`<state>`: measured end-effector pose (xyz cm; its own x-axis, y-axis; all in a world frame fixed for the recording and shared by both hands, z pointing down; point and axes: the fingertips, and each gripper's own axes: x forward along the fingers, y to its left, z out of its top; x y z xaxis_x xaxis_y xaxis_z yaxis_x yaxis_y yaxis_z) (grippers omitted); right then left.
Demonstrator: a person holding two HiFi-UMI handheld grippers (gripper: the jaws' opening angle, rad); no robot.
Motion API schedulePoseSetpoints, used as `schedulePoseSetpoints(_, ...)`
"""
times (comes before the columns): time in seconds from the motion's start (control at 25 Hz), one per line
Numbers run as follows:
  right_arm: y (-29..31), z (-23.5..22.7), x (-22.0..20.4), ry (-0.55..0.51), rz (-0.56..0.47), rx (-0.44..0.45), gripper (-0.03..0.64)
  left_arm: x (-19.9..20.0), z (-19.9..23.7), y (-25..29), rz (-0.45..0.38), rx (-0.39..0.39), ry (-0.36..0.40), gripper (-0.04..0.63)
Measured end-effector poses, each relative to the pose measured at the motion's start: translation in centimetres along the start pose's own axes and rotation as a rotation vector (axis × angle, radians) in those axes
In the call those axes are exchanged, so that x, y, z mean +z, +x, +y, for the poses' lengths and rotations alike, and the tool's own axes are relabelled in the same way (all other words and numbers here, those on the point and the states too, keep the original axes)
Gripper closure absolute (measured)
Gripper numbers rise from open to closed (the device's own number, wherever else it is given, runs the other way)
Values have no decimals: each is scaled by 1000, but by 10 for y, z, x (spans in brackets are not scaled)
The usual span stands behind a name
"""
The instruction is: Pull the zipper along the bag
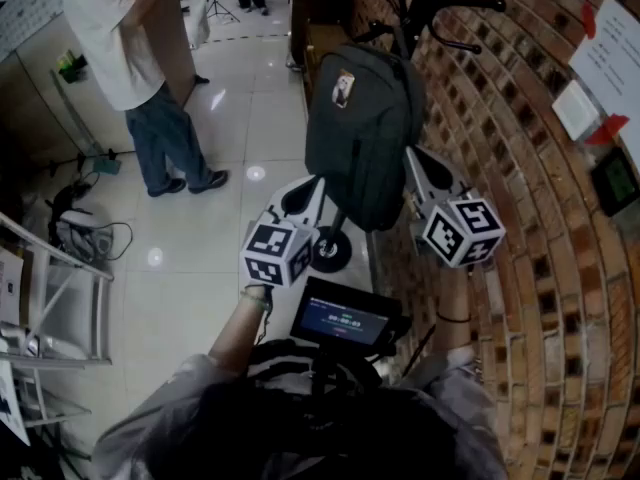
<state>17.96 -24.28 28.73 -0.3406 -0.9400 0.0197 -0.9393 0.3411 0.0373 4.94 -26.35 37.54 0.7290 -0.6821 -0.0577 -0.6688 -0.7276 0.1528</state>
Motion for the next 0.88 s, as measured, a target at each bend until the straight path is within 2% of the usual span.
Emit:
schedulePoseSetpoints(0.24, 24, -19, 34, -8, -4, 14, 604, 7, 17, 12, 1, 16, -23, 588)
schedulePoseSetpoints(0.4, 43, -29, 54, -29, 39, 38, 560, 11, 20, 17, 5, 12, -35, 589)
schedulePoseSetpoints(0.56, 65, -34, 76, -50, 79, 63, 557, 13, 21, 19, 13, 5, -37, 588)
schedulePoseSetpoints(0.6, 72, -33, 79, -50, 105, 83, 535, 14, 21, 20, 13, 4, -37, 589)
schedulePoseSetpoints(0.68, 84, -30, 81, -45, 178, 130, 446, 15, 23, 20, 11, 6, -39, 589)
schedulePoseSetpoints(0.72, 90, -30, 81, -47, 210, 138, 428, 15, 24, 20, 9, 8, -40, 588)
schedulePoseSetpoints(0.88, 105, -41, 94, -32, 234, 82, 428, 15, 30, 17, 1, 18, -47, 589)
